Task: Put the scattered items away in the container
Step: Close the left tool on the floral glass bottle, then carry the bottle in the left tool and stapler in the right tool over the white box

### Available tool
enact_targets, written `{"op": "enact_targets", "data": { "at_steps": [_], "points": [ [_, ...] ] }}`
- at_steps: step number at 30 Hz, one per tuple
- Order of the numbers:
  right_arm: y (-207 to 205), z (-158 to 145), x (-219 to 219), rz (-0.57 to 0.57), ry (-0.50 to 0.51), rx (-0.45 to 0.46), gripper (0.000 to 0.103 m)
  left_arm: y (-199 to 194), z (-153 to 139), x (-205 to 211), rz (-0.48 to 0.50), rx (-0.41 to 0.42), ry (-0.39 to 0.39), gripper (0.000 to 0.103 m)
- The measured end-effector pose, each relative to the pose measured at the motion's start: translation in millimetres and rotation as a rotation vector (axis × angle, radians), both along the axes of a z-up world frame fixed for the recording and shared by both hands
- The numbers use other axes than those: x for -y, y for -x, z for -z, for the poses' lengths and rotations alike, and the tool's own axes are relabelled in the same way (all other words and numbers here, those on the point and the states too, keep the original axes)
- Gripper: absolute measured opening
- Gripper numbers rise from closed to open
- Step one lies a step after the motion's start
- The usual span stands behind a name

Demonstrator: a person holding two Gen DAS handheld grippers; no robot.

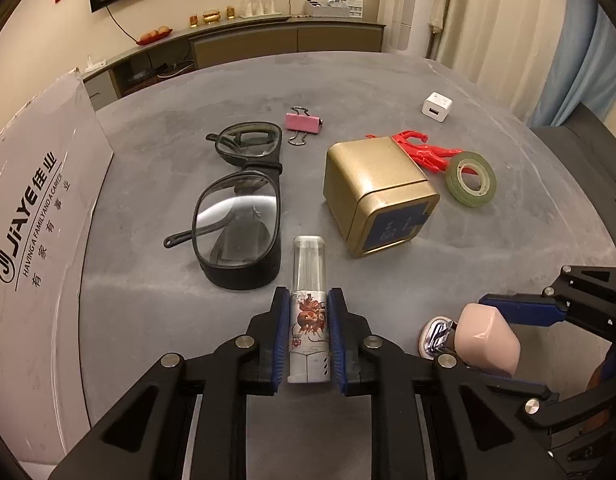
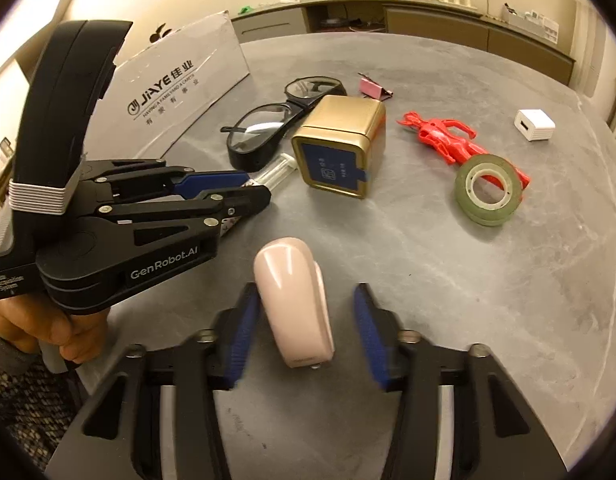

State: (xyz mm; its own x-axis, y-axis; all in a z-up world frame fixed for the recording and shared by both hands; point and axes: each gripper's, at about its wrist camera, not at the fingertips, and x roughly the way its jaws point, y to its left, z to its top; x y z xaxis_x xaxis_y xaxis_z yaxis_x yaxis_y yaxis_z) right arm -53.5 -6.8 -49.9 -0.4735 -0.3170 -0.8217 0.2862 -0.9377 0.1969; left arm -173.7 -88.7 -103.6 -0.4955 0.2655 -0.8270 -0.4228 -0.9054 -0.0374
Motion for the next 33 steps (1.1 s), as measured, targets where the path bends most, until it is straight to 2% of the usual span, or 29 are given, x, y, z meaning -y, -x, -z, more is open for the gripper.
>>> {"op": "enact_targets", "data": {
  "at_steps": [5, 9, 12, 14, 15, 19, 33],
  "points": [
    [-8, -6, -5, 0.017, 0.006, -0.004, 0.026, -3, -1, 2, -0.007, -0.002, -0.002, 0.020],
    [-7, 0, -8, 0.038, 0.015, 0.005, 0.029, -4, 1, 2, -0.008, -0.004, -0.004, 0.021],
    [-2, 3, -8, 0.041, 0.016, 0.015, 0.029, -5, 2, -2, 0.017, -0.018, -0.004, 0.029],
    [-2, 3, -7, 0.043, 0.020, 0.023, 0.027, -6, 3, -2, 0.028, -0.030, 0.003, 0.028],
    [-2, 3, -8, 0.048, 0.030, 0.032, 0.027, -6, 3, 0, 0.028, -0.022, -0.003, 0.020],
    [1, -2, -11, 0.061, 0.047, 0.024, 0.027, -8, 1, 6, 0.012, -0.019, 0.006, 0.020],
    [-4, -20, -2, 0.063, 0.040, -0.034, 0.027, -28, -41, 14, 0.009, -0.134, -0.028, 0.020]
  ]
}}
